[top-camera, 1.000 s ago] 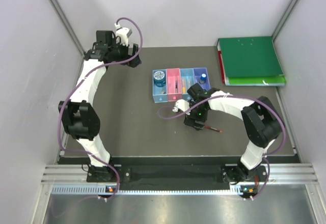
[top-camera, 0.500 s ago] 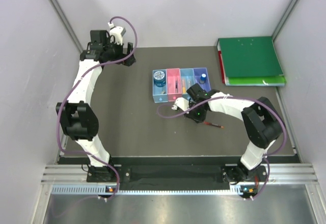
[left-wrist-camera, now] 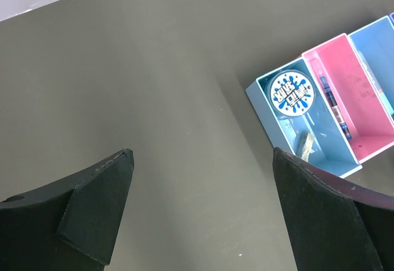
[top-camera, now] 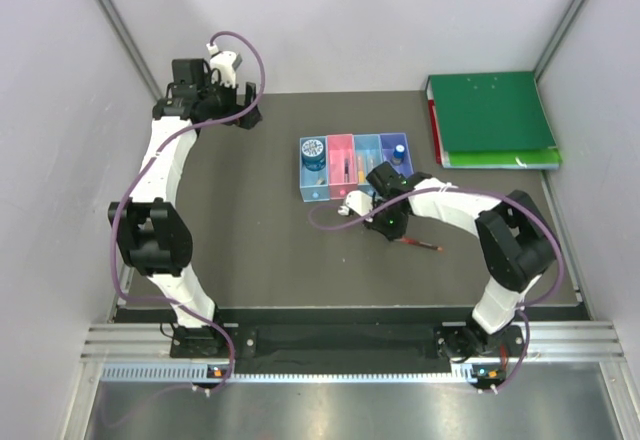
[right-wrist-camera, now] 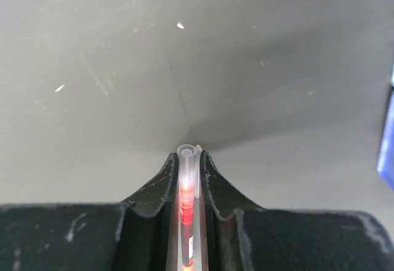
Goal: Sort the stationery into containers
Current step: Pick up the pen from the center of the board, then place the pen in the storage box.
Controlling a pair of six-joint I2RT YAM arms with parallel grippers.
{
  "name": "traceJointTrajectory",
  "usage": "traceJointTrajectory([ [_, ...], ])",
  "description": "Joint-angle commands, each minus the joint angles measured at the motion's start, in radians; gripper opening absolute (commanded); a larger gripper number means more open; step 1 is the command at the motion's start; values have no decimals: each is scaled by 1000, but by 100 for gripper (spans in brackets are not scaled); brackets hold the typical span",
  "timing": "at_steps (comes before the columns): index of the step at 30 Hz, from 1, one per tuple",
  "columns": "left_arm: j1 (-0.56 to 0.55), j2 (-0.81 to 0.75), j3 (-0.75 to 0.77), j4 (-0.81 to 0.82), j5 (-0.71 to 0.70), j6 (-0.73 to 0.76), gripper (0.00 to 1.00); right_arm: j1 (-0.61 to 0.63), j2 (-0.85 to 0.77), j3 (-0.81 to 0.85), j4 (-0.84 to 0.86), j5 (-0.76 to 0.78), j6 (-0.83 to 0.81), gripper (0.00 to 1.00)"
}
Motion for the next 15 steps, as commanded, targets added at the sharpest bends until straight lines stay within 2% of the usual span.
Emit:
traceJointTrajectory([
  [1,5,-18,38,35,7,14,99,9,-17,182,-109,-29,39,0],
  [9,5,-34,-16,60,9,8,99,-1,12,484,-238,-176,144,0],
  [15,8,-57,-36,73,-2,11,99,-36,83,679,-206,-249,269,0],
])
